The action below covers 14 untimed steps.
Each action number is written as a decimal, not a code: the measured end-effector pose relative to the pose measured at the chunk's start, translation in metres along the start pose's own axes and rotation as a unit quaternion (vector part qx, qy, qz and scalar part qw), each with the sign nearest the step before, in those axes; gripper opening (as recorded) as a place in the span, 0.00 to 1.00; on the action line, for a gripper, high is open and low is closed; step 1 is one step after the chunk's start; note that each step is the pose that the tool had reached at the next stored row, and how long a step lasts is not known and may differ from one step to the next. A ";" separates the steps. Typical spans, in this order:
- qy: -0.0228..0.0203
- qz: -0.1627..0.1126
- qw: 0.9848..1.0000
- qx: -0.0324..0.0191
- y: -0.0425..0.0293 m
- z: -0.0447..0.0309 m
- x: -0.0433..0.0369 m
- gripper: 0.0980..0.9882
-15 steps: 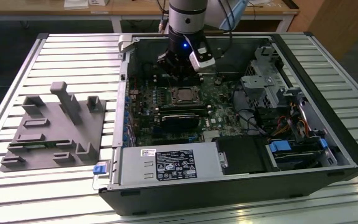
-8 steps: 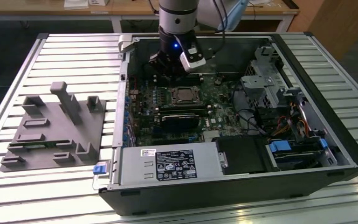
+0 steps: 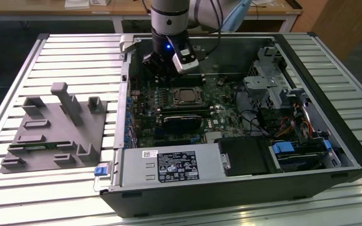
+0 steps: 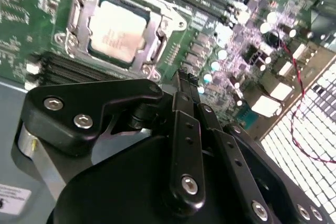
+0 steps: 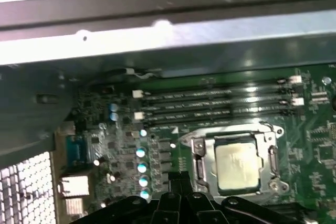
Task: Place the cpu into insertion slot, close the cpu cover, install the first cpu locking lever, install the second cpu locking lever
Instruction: 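Install the first cpu locking lever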
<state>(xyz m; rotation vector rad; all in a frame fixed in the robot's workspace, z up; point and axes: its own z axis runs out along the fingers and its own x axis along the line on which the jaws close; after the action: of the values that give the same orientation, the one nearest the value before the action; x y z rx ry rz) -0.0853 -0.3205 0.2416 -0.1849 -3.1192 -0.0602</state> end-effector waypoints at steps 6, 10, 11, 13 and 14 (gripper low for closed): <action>0.005 -0.003 0.999 -0.039 -0.0007 0.0003 0.0060 0.01; 0.008 -0.005 0.998 -0.069 -0.0011 0.0004 0.0090 0.01; 0.009 -0.006 0.997 -0.077 -0.0012 0.0005 0.0096 0.01; 0.011 -0.007 0.996 -0.092 -0.0013 0.0005 0.0104 0.01; 0.012 -0.007 0.995 -0.099 -0.0013 0.0005 0.0108 0.01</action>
<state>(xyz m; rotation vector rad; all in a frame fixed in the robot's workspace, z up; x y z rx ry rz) -0.0962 -0.3205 0.2412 -0.1620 -3.0869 -0.3706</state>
